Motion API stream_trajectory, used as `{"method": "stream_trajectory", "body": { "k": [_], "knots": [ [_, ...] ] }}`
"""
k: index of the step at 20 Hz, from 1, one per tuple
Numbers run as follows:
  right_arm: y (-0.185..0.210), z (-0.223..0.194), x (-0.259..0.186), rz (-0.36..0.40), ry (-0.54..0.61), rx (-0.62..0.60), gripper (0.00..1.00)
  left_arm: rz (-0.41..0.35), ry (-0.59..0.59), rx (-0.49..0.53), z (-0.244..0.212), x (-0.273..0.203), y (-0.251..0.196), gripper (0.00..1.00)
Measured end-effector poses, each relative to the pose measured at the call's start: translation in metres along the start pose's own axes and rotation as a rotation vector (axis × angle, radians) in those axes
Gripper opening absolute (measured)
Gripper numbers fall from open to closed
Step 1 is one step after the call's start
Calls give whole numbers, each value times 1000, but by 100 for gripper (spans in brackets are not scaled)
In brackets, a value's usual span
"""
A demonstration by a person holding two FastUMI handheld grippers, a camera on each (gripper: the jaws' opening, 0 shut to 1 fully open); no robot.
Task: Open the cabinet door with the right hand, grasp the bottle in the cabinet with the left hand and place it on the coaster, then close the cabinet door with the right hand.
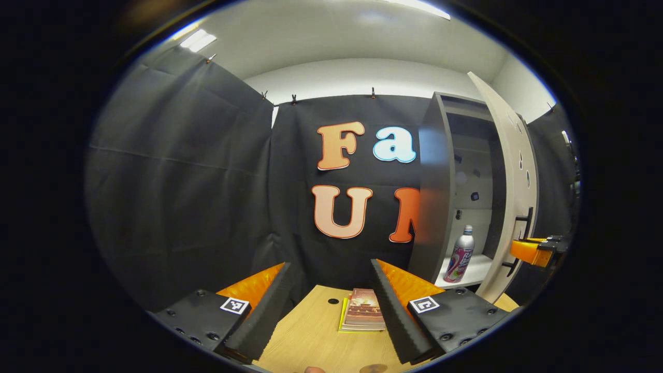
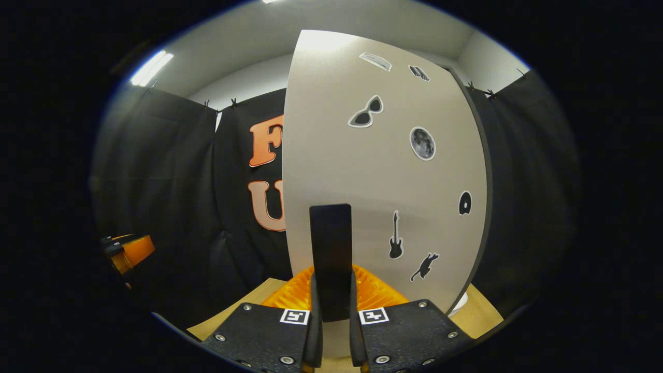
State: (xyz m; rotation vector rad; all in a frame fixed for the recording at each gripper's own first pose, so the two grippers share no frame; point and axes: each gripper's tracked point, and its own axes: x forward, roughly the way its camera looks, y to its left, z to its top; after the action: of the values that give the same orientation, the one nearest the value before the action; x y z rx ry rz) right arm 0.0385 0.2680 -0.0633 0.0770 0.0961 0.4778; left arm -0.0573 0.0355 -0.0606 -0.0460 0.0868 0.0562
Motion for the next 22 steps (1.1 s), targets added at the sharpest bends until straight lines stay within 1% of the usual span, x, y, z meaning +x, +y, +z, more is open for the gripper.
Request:
{"method": "stream_trajectory", "body": {
  "k": [1, 2, 3, 4, 6, 7, 8, 9, 10, 12, 14, 15, 16, 17, 19, 22],
  "knots": [
    [-3, 0, -4, -8, -2, -4, 21, -8, 2, -1, 0, 0, -1, 94],
    [-5, 0, -8, -16, -2, -8, 20, -16, 5, -1, 0, -1, -1, 97],
    [-7, 0, -11, -24, -1, -16, 21, -24, 8, 1, 0, -1, -2, 94],
    [-10, 1, -16, -29, -1, -22, 20, -31, 9, 4, 0, -2, -2, 97],
    [-18, 1, -28, -34, 2, -14, 20, -49, 13, 7, -2, -2, -4, 97],
    [-22, 0, -34, -36, 5, -12, 20, -60, 15, 5, -2, -3, -5, 94],
    [-28, 0, -42, -39, 7, -13, 20, -73, 18, 3, -1, -4, -7, 94],
    [-33, -1, -50, -41, 10, -15, 20, -86, 20, 0, -1, -5, -8, 97],
    [-38, -1, -58, -44, 10, -17, 20, -99, 22, -3, -1, -6, -10, 94],
    [-50, -2, -73, -53, 19, -12, 20, -129, 24, -6, -6, -6, -20, 94],
    [-61, -2, -87, -64, 24, -8, 20, -157, 26, -8, -6, -4, -42, 94],
    [-67, -1, -93, -71, 23, -14, 19, -172, 30, -13, -5, -1, -48, 100],
    [-74, -1, -98, -79, 21, -17, 19, -189, 31, -20, -5, 0, -55, 97],
    [-76, 0, -100, -88, 25, -15, 19, -205, 34, -25, -7, -1, -60, 100],
    [-85, 0, -107, -104, 29, -6, 19, -231, 37, -25, -8, -2, -70, 94],
    [-106, 0, -121, -135, 24, 13, 19, -262, 37, -20, -8, -5, -83, 94]
  ]
}}
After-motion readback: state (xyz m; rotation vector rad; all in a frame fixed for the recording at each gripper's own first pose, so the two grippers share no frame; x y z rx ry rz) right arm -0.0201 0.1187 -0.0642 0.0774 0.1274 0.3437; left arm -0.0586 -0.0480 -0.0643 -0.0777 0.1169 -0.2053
